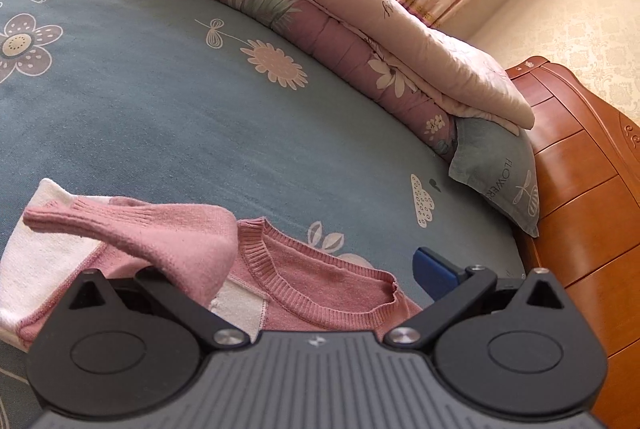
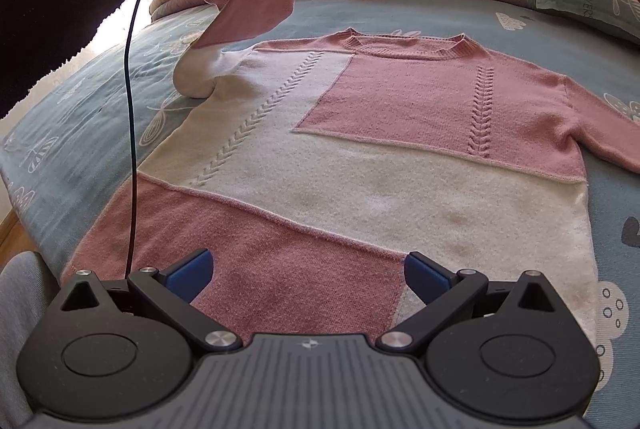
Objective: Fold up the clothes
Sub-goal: 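Carry the sleeve across the sweater body toward the collar with the left gripper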
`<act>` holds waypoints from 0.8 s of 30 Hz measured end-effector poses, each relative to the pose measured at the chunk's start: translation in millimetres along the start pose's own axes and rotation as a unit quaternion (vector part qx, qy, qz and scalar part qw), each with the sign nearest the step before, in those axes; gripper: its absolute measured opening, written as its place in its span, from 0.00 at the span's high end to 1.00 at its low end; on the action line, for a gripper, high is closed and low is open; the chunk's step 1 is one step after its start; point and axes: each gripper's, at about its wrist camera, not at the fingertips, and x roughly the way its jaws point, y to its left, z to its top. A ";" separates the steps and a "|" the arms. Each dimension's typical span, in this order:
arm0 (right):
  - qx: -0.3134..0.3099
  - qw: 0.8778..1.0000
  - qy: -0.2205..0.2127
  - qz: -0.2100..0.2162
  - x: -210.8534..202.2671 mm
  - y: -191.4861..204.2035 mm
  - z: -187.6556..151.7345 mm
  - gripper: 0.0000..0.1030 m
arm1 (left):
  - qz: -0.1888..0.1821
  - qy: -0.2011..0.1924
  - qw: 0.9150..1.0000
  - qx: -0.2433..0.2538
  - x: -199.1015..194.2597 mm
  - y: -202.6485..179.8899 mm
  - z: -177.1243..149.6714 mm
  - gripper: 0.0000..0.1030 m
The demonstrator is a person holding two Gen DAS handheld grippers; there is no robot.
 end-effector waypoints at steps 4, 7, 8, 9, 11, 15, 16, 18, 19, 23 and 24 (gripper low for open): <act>0.001 1.000 -0.003 0.001 -1.7 -1.3 0.2 0.00 | -0.008 0.006 1.000 0.006 9.6 -17.0 0.0 0.01; 0.003 1.000 -0.006 0.002 -3.7 -2.1 0.2 0.00 | -0.018 0.009 1.000 0.011 15.9 -29.7 -0.9 0.01; 0.003 1.000 -0.007 0.002 -4.4 -2.8 0.2 0.00 | -0.022 0.011 1.000 0.014 19.0 -34.8 -2.2 0.01; 0.004 1.000 -0.008 0.002 -5.0 -3.1 0.1 0.00 | -0.024 0.014 0.999 0.017 22.3 -39.2 -3.7 0.01; 0.005 1.000 -0.009 0.003 -6.1 -3.7 0.1 0.00 | -0.026 0.020 0.999 0.026 29.3 -48.6 -7.3 0.01; 0.005 1.000 -0.013 0.004 -9.0 -4.0 -0.2 0.00 | -0.029 0.037 0.998 0.038 44.4 -61.0 -18.1 0.01; 0.005 1.000 -0.013 0.004 -9.4 -4.0 -0.3 0.00 | -0.028 0.043 0.998 0.043 48.3 -63.9 -21.3 0.01; 0.005 1.000 -0.013 0.004 -10.0 -4.5 -0.6 0.00 | -0.027 0.053 0.997 0.051 55.2 -68.8 -27.5 0.01; 0.005 1.000 -0.013 0.003 -10.0 -4.7 -0.6 0.00 | -0.026 0.059 0.996 0.055 58.3 -71.0 -30.5 0.01; 0.005 1.000 -0.012 0.002 -9.4 -3.9 0.0 0.00 | -0.025 0.074 0.995 0.067 69.7 -80.9 -39.8 0.01; 0.004 1.000 -0.012 0.002 -9.3 -3.5 0.0 0.00 | -0.025 0.075 0.994 0.070 72.0 -84.6 -40.9 0.01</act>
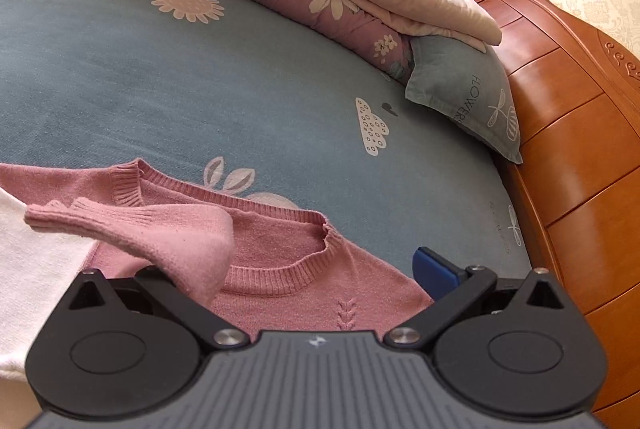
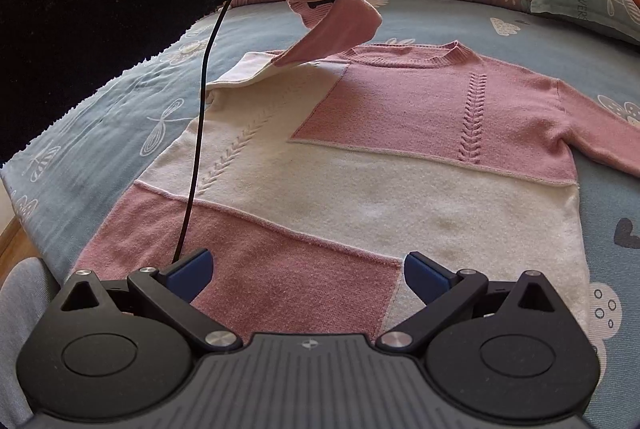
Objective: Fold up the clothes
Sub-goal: 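Carry the sleeve across the sweater body toward the collar with the left gripper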
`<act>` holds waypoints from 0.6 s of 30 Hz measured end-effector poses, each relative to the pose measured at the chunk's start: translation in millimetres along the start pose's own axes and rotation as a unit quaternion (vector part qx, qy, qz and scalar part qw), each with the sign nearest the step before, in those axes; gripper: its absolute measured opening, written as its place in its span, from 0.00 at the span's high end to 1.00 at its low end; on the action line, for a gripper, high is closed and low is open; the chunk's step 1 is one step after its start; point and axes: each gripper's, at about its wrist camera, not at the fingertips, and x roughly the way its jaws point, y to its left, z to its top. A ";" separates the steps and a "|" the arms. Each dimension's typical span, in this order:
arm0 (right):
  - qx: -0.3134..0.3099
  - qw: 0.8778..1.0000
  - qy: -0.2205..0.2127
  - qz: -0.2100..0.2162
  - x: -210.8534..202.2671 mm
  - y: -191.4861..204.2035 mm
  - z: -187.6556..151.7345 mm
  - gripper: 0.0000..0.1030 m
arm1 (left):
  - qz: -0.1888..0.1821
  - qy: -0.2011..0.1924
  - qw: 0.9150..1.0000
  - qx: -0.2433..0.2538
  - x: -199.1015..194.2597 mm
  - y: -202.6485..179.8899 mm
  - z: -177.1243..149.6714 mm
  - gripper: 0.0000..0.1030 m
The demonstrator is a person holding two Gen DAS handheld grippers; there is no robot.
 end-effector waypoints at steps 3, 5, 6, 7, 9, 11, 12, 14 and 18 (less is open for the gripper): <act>-0.002 1.000 0.003 -0.002 2.1 0.5 0.0 0.00 | -0.003 0.004 1.000 0.008 8.4 -9.3 -0.5 0.01; -0.002 1.000 0.004 -0.004 2.9 -0.1 0.0 0.00 | -0.003 0.008 1.000 0.013 15.2 -14.8 -2.9 0.01; -0.002 1.000 0.005 -0.004 3.1 -0.5 0.0 0.00 | -0.002 0.012 1.000 0.017 18.7 -16.9 -4.6 0.01; -0.001 1.000 0.005 -0.005 3.5 -0.8 0.1 0.00 | -0.001 0.019 1.000 0.022 22.9 -18.9 -6.6 0.01; 0.000 1.000 0.006 -0.006 4.6 -1.1 0.0 0.00 | -0.004 0.044 0.998 0.036 31.3 -22.7 -11.3 0.01; -0.001 1.000 0.007 -0.007 5.0 -1.1 -0.2 0.00 | -0.005 0.070 0.996 0.059 37.9 -27.5 -16.4 0.01; -0.001 1.000 0.007 -0.007 5.1 -0.9 -0.2 0.00 | -0.003 0.080 0.994 0.072 40.0 -30.2 -19.0 0.01; -0.002 1.000 0.008 -0.007 5.2 -0.7 -0.1 0.00 | 0.000 0.094 0.990 0.103 41.4 -37.2 -23.9 0.01; -0.003 1.000 0.009 -0.011 6.5 0.0 0.3 0.00 | 0.036 0.115 0.972 0.203 41.0 -58.8 -36.0 0.01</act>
